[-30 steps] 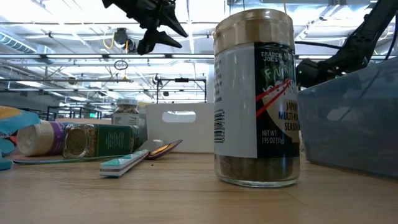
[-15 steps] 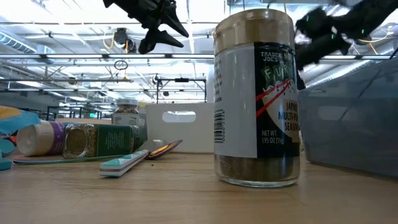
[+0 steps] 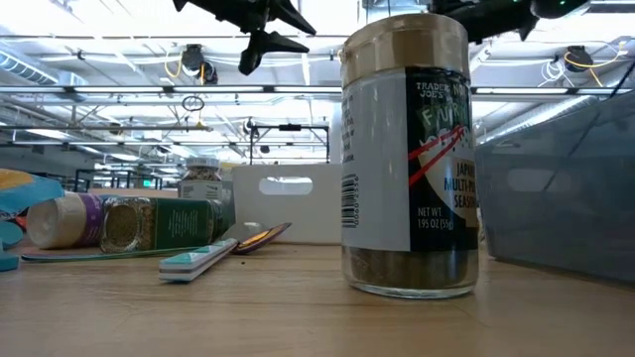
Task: Pick & Place Food Item
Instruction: Put the top white patterned spoon into the white bin
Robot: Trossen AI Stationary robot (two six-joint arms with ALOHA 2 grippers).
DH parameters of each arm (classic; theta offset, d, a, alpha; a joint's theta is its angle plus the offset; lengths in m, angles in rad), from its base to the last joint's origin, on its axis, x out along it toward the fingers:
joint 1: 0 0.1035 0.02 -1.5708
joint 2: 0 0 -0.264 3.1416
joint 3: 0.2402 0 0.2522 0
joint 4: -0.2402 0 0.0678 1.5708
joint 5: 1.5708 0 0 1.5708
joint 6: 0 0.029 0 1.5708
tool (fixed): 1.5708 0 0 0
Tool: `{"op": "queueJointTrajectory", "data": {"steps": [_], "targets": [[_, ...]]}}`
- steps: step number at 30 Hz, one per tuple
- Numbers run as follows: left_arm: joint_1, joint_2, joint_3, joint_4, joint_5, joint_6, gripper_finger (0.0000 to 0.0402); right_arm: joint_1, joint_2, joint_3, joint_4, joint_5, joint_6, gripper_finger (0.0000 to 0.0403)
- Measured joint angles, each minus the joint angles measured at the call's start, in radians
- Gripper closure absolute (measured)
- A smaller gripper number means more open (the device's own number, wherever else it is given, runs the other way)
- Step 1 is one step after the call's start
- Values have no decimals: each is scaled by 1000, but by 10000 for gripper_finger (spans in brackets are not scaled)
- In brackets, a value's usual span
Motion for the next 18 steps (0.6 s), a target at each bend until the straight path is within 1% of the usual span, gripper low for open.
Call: {"op": "queueJointTrajectory", "data": {"steps": [4, 9, 14, 18], "targets": [[4, 0, 0, 0, 2, 4, 261, 93, 74, 1, 35, 17, 7, 403], [4, 0, 0, 0, 2, 4, 261, 180, 169, 1, 166, 14, 50, 403], [4, 0, 0, -1, 14, 3, 261, 216, 253, 1, 311, 16, 108, 403], [4, 0, 0, -6, 15, -1, 261, 223, 295, 1, 373, 17, 140, 403]]}}
